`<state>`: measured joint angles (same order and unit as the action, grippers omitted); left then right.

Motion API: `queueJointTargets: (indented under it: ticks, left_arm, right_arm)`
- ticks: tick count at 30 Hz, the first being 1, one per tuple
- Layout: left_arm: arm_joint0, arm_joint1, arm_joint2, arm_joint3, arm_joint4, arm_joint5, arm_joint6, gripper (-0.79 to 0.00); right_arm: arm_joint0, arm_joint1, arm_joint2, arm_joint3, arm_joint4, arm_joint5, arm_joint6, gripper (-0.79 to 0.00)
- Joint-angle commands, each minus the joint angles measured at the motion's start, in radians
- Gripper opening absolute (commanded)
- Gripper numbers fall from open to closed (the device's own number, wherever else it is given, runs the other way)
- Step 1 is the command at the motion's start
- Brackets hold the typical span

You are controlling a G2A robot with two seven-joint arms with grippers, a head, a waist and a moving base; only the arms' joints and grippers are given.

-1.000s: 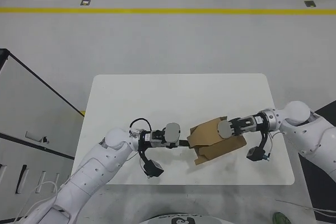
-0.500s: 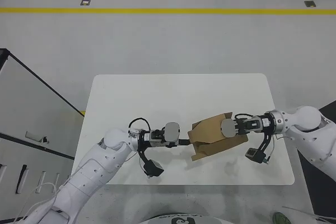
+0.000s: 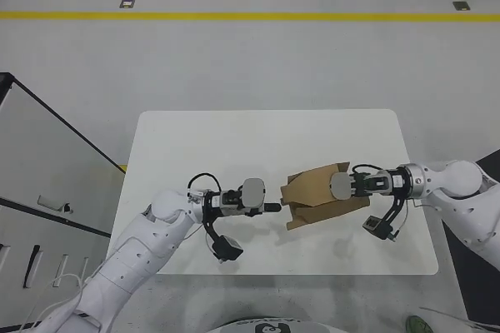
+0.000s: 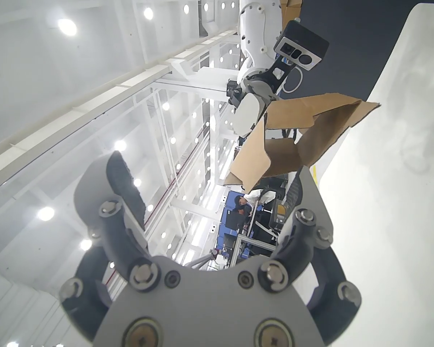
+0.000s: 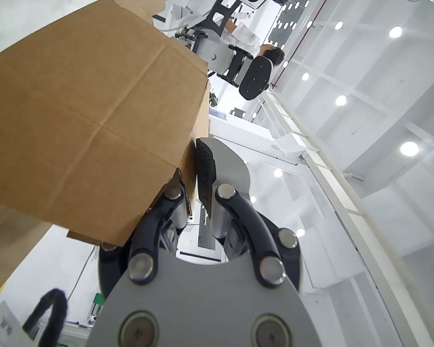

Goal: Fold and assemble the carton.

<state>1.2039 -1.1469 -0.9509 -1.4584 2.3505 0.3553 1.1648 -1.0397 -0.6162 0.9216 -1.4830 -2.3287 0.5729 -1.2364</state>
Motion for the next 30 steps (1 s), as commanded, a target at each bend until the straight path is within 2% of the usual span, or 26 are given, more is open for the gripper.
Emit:
queueJointTargets:
  ticks: [1, 4, 13, 20, 30]
  left_arm:
    - [0.002, 0.001, -0.004, -0.005, 0.002, 0.0, -0.002, 0.0]
    - [0.008, 0.002, 0.002, -0.003, 0.04, -0.01, -0.036, 0.0]
    - [0.015, 0.001, 0.008, -0.021, 0.035, -0.016, -0.045, 0.0]
    - [0.021, 0.001, 0.019, -0.047, 0.043, -0.022, -0.039, 0.0]
    - [0.006, -0.005, 0.041, -0.035, 0.069, -0.002, -0.061, 0.0]
  right_arm:
    - [-0.013, 0.002, 0.017, -0.005, 0.0, 0.019, 0.009, -0.785]
    - [-0.023, 0.002, 0.036, -0.02, -0.009, 0.045, 0.034, -0.785]
    - [-0.032, -0.001, 0.032, -0.034, -0.036, 0.033, 0.057, -0.785]
    - [-0.05, -0.013, 0.047, -0.025, -0.023, 0.088, 0.077, -0.785]
    - [-0.053, -0.034, 0.033, -0.034, 0.022, 0.045, 0.034, -0.785]
